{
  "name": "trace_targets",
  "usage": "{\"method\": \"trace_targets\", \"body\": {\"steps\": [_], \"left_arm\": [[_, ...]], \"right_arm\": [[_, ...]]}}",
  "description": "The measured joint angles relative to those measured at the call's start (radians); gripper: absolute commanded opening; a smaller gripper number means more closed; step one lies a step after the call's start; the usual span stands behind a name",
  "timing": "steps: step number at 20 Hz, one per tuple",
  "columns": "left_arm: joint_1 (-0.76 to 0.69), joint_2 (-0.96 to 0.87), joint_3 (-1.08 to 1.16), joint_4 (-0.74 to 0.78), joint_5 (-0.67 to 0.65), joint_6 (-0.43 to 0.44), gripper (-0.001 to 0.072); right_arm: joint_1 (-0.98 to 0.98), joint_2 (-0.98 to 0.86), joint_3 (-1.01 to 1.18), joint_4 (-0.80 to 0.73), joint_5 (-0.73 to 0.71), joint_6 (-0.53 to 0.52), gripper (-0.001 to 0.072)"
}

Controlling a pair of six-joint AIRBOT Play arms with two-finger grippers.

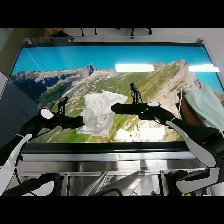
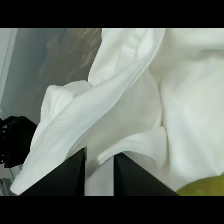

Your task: Fold the shirts.

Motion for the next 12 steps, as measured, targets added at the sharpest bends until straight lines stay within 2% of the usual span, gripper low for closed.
{"method": "trace_targets", "body": {"steps": [1,2,3,8,12], "left_arm": [[0.000,0.000,0.001,0.000,-0.001,0.007,0.0015],[0.002,0.004,0.002,0.002,-0.004,0.015,0.0015],[0.006,0.011,0.002,0.005,-0.009,0.023,0.0015],[0.079,0.111,0.002,0.014,-0.037,0.041,0.0014],[0.143,0.269,0.041,-0.105,-0.053,0.095,0.0014]], "right_arm": [[0.001,-0.001,0.003,-0.001,0.000,0.000,0.0223],[0.001,-0.002,0.006,-0.009,-0.003,0.000,0.0215],[0.001,-0.003,0.007,-0.017,-0.003,0.000,0.0034],[-0.007,0.003,0.013,-0.037,-0.002,0.000,0.0014],[-0.010,0.074,0.098,-0.040,0.030,0.000,0.0014]]}}
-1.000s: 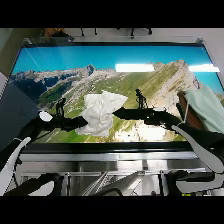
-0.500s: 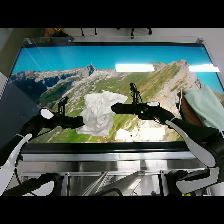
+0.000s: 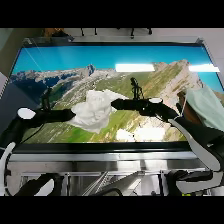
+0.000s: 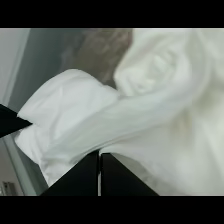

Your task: Fold the shirts.

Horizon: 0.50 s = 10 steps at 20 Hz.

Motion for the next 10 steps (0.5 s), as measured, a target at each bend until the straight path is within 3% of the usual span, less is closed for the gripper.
{"method": "trace_targets", "body": {"steps": [4,10], "left_arm": [[0.011,0.177,0.211,-0.134,-0.015,0.034,0.0014],[-0.012,0.360,0.708,-0.200,0.020,0.048,0.0014]], "right_arm": [[-0.001,0.137,0.235,-0.058,0.070,0.018,0.0014],[-0.001,0.360,0.614,-0.333,0.110,0.167,0.0014]]}}
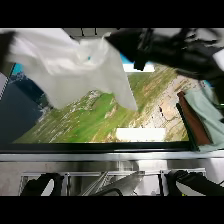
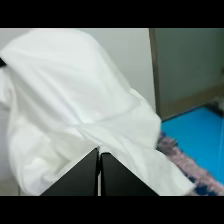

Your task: Fold the shirts.

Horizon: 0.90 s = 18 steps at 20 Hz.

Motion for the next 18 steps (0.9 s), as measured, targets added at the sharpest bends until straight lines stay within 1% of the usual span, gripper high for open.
{"method": "trace_targets", "body": {"steps": [2,4,8,10,12,14,16,18], "left_arm": [[-0.003,0.021,0.111,-0.006,-0.007,-0.001,0.0014],[-0.004,0.015,0.180,-0.007,-0.043,-0.017,0.0014],[-0.005,-0.088,0.236,0.035,-0.179,-0.090,0.0014],[-0.005,-0.183,0.230,0.083,-0.265,-0.125,0.0014],[-0.005,-0.290,0.173,0.117,-0.317,-0.148,0.0015],[-0.007,-0.394,0.083,0.129,-0.323,-0.148,0.0015],[-0.012,-0.510,-0.027,0.144,-0.296,-0.120,0.0015],[-0.015,-0.610,-0.116,0.144,-0.258,-0.091,0.0015]], "right_arm": [[0.000,0.050,0.060,-0.063,0.005,0.027,0.0014],[0.000,0.077,0.091,-0.130,0.008,0.056,0.0014],[0.000,0.039,0.113,-0.315,0.020,0.147,0.0014],[0.000,-0.030,0.117,-0.414,0.048,0.193,0.0014],[0.000,-0.125,0.116,-0.512,0.086,0.240,0.0014],[0.000,-0.245,0.115,-0.613,0.114,0.295,0.0014],[-0.008,-0.382,0.114,-0.706,0.130,0.351,0.0014],[-0.027,-0.504,0.114,-0.747,0.136,0.404,0.0014]]}}
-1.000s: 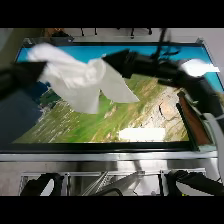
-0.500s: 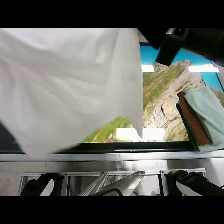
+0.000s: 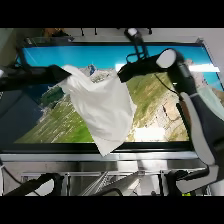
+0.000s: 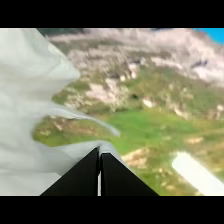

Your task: Fold the shirts.

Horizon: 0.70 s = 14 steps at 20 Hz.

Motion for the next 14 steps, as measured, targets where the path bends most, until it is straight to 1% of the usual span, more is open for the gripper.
{"method": "trace_targets", "body": {"steps": [2,3,4,5,6,7,8,9,12,14], "left_arm": [[-0.001,-0.103,-0.069,0.002,0.039,0.028,0.0015],[-0.001,-0.148,-0.089,0.003,0.057,0.042,0.0016],[-0.002,-0.188,-0.099,0.001,0.067,0.050,0.0018],[-0.002,-0.230,-0.100,0.001,0.076,0.056,0.0020],[-0.002,-0.264,-0.091,0.002,0.078,0.061,0.0020],[-0.002,-0.295,-0.073,0.002,0.077,0.066,0.0120],[-0.002,-0.320,-0.050,0.002,0.066,0.068,0.0481],[-0.001,-0.340,-0.023,0.003,0.043,0.071,0.0699],[0.013,-0.370,0.066,0.005,-0.030,0.066,0.0700],[0.026,-0.369,0.094,0.005,-0.108,0.042,0.0700]], "right_arm": [[-0.036,-0.117,0.000,-0.004,0.003,0.049,0.0016],[-0.061,-0.164,0.000,0.022,0.002,0.068,0.0026],[-0.087,-0.201,0.000,0.058,-0.001,0.082,0.0112],[-0.114,-0.225,0.000,0.097,-0.002,0.089,0.0358],[-0.143,-0.240,0.002,0.134,-0.006,0.094,0.0481],[-0.174,-0.246,0.003,0.167,-0.009,0.101,0.0480],[-0.211,-0.245,0.004,0.200,-0.003,0.107,0.0480],[-0.245,-0.238,0.005,0.218,0.013,0.111,0.0480],[-0.364,-0.203,0.006,0.256,0.102,0.115,0.0480],[-0.437,-0.190,-0.002,0.266,0.181,0.116,0.0480]]}}
